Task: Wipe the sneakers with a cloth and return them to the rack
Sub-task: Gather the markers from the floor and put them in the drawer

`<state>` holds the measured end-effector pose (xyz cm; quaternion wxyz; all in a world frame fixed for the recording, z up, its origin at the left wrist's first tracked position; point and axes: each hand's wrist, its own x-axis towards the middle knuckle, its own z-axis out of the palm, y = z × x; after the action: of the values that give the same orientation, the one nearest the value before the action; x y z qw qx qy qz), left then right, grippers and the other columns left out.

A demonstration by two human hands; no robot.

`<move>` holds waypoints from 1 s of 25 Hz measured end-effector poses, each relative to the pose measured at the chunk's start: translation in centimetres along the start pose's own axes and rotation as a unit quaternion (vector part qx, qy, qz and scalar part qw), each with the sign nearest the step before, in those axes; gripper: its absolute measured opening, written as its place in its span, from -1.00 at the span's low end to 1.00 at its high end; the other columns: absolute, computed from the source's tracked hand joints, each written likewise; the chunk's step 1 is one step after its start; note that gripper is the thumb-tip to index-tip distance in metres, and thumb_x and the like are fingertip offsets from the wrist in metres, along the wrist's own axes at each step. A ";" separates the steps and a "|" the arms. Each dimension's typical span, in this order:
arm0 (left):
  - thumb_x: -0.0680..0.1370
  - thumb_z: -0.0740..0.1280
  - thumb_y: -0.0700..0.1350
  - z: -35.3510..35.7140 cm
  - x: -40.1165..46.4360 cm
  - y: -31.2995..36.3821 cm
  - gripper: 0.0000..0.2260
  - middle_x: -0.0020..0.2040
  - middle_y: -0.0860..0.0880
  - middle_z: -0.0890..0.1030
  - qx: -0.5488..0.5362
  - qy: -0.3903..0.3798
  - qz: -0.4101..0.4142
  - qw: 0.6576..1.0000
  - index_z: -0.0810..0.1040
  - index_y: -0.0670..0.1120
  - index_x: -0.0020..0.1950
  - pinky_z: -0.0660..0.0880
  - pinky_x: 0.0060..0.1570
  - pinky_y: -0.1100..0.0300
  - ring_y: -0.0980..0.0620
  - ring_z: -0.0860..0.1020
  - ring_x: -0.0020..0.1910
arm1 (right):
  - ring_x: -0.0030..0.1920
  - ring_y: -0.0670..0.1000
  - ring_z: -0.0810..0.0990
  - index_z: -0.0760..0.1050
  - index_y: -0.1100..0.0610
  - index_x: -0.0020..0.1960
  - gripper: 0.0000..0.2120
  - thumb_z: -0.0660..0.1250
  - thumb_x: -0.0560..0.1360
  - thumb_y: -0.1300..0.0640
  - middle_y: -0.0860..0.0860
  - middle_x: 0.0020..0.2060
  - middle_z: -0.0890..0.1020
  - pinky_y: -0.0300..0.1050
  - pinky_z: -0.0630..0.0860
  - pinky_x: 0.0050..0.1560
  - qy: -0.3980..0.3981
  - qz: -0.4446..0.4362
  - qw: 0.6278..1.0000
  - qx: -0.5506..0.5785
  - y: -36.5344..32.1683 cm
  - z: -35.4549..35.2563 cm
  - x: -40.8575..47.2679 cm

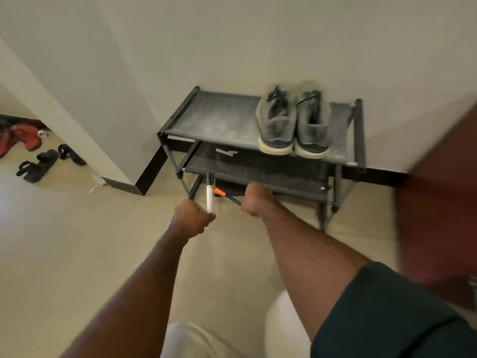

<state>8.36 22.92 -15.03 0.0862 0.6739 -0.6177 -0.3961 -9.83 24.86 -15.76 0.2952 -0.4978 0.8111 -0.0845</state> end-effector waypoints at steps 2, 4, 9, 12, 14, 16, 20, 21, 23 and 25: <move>0.47 0.53 -0.13 0.8 -3.5 5.2 -0.80 -0.29 -0.12 0.67 0.012 -0.020 0.055 0.998 0.61 -0.21 -0.26 0.41 -0.54 0.33 0.06 0.55 -0.46 | 0.04 0.19 0.66 0.61 0.22 0.05 -0.73 0.37 0.37 0.19 0.21 0.00 0.67 -0.04 0.61 0.00 0.000 0.005 0.999 0.036 3.9 -5.5 -3.3; 0.45 0.55 -0.13 3.2 -7.6 10.4 -0.78 -0.33 -0.12 0.66 0.039 -0.058 0.104 0.992 0.62 -0.23 -0.27 0.39 -0.55 0.32 0.07 0.51 -0.50 | -0.08 0.18 0.69 0.62 0.21 -0.09 -0.74 0.34 0.28 0.13 0.18 -0.12 0.69 -0.11 0.58 -0.17 0.026 0.023 0.998 0.052 10.0 -10.0 -8.1; 0.44 0.55 -0.18 13.1 -17.6 21.8 -0.81 -0.33 -0.15 0.68 0.117 -0.163 0.218 0.955 0.67 -0.30 -0.20 0.39 -0.57 0.33 0.09 0.50 -0.55 | -0.20 0.15 0.70 0.65 0.22 -0.15 -0.75 0.27 0.29 0.15 0.15 -0.26 0.70 -0.03 0.68 -0.14 0.098 0.092 0.990 0.036 27.1 -17.2 -21.5; 0.44 0.54 -0.18 22.1 -24.9 26.4 -0.83 -0.35 -0.14 0.68 0.154 -0.238 0.280 0.917 0.67 -0.29 -0.21 0.40 -0.57 0.32 0.10 0.50 -0.57 | -0.22 0.07 0.70 0.68 0.17 -0.20 -0.75 0.32 0.22 0.11 0.10 -0.33 0.70 -0.09 0.66 -0.14 0.139 0.158 0.976 0.049 38.1 -20.2 -29.7; 0.45 0.53 -0.17 27.8 -29.7 27.8 -0.85 -0.34 -0.13 0.67 0.192 -0.289 0.312 0.885 0.69 -0.27 -0.19 0.37 -0.58 0.35 0.15 0.46 -0.61 | -0.23 0.06 0.69 0.68 0.16 -0.22 -0.83 0.35 0.26 0.15 0.10 -0.35 0.70 -0.13 0.64 -0.16 0.152 0.207 0.965 0.057 43.9 -20.8 -35.1; 0.45 0.52 -0.14 33.0 -33.2 28.0 -0.82 -0.31 -0.14 0.66 0.241 -0.328 0.338 0.849 0.71 -0.26 -0.13 0.40 -0.50 0.31 0.11 0.49 -0.54 | -0.26 0.05 0.67 0.68 0.15 -0.25 -0.85 0.34 0.26 0.18 0.10 -0.37 0.68 -0.16 0.60 -0.21 0.157 0.238 0.956 0.065 48.1 -20.2 -39.8; 0.42 0.54 -0.11 40.9 -37.2 27.6 -0.73 -0.27 -0.22 0.64 0.307 -0.320 0.345 0.827 0.65 -0.33 -0.14 0.56 -0.30 0.08 -0.06 0.58 -0.33 | -0.37 0.10 0.60 0.58 0.26 -0.34 -0.86 0.28 0.28 0.21 0.11 -0.51 0.54 -0.16 0.50 -0.36 0.160 0.295 0.939 0.081 54.1 -17.7 -43.9; 0.40 0.55 -0.10 42.4 -37.6 27.7 -0.72 -0.24 -0.19 0.65 0.314 -0.309 0.336 0.833 0.63 -0.31 -0.12 0.57 -0.30 0.09 -0.06 0.62 -0.30 | -0.38 0.12 0.60 0.55 0.27 -0.36 -0.86 0.29 0.29 0.20 0.10 -0.51 0.52 -0.15 0.51 -0.39 0.152 0.308 0.936 0.074 55.2 -17.2 -44.0; 0.39 0.55 -0.11 44.9 -38.0 28.4 -0.69 -0.11 -0.20 0.67 0.313 -0.293 0.321 0.844 0.61 -0.29 -0.01 0.61 -0.26 0.10 -0.11 0.67 -0.18 | -0.41 0.06 0.56 0.47 0.22 -0.40 -0.84 0.33 0.31 0.18 0.05 -0.51 0.49 -0.20 0.41 -0.45 0.129 0.321 0.936 0.066 56.7 -16.4 -43.3; 0.37 0.55 -0.12 46.5 -38.2 28.5 -0.66 -0.02 -0.22 0.65 0.323 -0.277 0.317 0.848 0.60 -0.27 0.04 0.66 -0.12 0.02 -0.17 0.68 -0.09 | -0.38 0.06 0.54 0.39 0.15 -0.41 -0.80 0.36 0.32 0.16 0.05 -0.46 0.49 -0.22 0.36 -0.43 0.121 0.323 0.935 0.080 57.2 -15.9 -42.3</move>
<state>-40.23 68.35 -12.62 -0.1899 0.2936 -0.8889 -0.2959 -48.22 86.65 -10.82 0.2449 -0.1691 0.9484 -0.1092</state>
